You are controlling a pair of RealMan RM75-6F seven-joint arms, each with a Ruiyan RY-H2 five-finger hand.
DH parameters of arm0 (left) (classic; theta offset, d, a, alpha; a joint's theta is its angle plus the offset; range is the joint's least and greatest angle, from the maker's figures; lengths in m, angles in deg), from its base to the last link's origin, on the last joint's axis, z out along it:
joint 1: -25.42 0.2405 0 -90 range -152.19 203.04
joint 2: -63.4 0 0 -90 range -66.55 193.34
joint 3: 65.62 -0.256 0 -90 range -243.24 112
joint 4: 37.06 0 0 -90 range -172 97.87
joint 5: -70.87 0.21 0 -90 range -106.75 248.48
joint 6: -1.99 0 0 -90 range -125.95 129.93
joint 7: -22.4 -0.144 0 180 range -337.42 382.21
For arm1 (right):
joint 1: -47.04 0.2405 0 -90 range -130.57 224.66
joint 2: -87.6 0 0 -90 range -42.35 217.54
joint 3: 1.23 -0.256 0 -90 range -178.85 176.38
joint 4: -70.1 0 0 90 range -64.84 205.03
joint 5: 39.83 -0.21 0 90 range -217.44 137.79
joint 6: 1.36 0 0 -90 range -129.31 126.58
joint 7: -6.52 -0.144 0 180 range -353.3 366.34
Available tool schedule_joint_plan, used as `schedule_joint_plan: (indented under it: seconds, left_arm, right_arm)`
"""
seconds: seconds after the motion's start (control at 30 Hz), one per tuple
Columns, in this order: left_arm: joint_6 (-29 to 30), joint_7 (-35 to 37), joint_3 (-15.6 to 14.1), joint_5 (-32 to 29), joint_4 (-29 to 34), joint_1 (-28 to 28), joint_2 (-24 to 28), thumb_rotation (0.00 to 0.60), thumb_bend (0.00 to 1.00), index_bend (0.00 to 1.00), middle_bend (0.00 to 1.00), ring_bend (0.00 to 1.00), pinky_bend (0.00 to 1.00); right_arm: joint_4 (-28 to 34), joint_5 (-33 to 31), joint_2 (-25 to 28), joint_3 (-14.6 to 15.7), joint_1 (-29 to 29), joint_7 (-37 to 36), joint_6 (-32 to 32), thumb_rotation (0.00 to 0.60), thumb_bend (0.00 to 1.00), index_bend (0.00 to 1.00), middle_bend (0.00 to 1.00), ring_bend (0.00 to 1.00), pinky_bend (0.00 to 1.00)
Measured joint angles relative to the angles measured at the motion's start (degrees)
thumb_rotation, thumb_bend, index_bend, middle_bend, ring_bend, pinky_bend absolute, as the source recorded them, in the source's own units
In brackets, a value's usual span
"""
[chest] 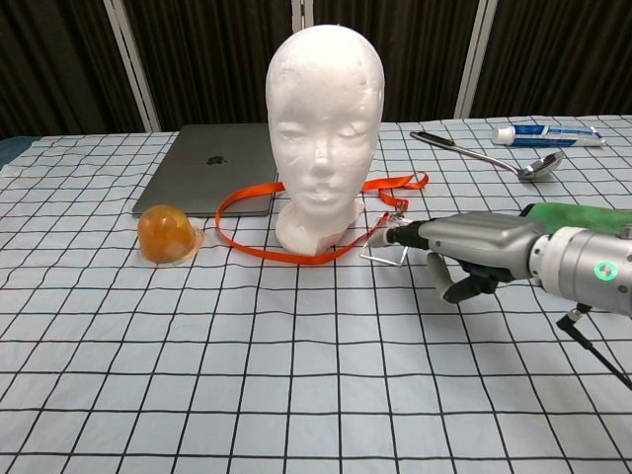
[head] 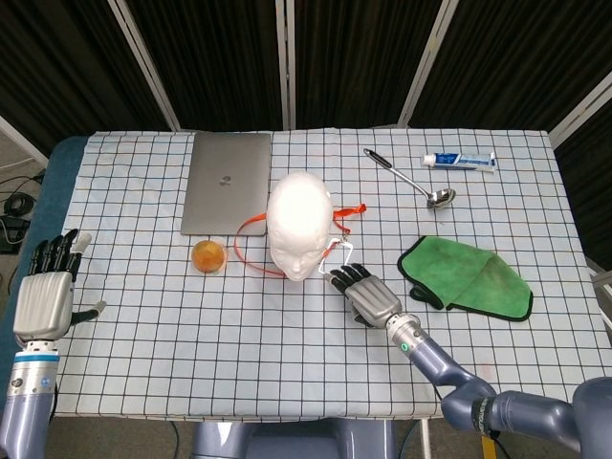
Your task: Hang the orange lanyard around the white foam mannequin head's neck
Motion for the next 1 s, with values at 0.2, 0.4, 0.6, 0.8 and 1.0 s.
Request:
schedule_joint_plan:
  seconds: [0.2, 0.4, 0.6, 0.8, 1.0]
  left_arm:
    - [-1.4, 1.1, 1.2, -0.2, -0.7, 0.5, 0.3, 0.600, 0.06, 0.00, 0.00, 0.00, 0.00]
    - [-2.9, 1.4, 2.1, -0.1, -0.9, 0.9, 0.4, 0.600, 0.06, 0.00, 0.00, 0.00, 0.00]
    - [-3.5, 0.9, 2.4, 0.6, -0.9, 1.3, 0.3, 0.600, 0.06, 0.00, 0.00, 0.00, 0.00]
    - [-4.0, 0.4, 2.9, 0.9, -1.0, 1.8, 0.0, 0.600, 0.06, 0.00, 0.00, 0.00, 0.00]
    - [-4.4, -0.2, 3.3, 1.2, -1.0, 2.1, -0.2, 0.600, 0.06, 0.00, 0.00, 0.00, 0.00]
  right_arm:
    - [-2.3, -2.5, -2.1, -1.5, 1.5, 1.1, -1.3, 0.600, 1.00, 0.08, 0.10, 0.03, 0.11]
    - [-3.1, -3.9, -2.7, -1.7, 2.3, 1.7, -2.3, 0.600, 1.00, 0.11, 0.13, 0.05, 0.12]
    - [-2.9, -5.9, -2.5, -1.2, 2.5, 1.7, -4.1, 0.600, 1.00, 0.15, 0.18, 0.10, 0.19]
    - [-0.5, -6.1, -0.6, -0.6, 2.6, 0.0, -5.9, 0.600, 1.00, 0.16, 0.19, 0.13, 0.22]
    - [3.7, -4.4, 2.5, 1.0, 2.6, -2.1, -8.0, 0.600, 1.00, 0.17, 0.20, 0.14, 0.23]
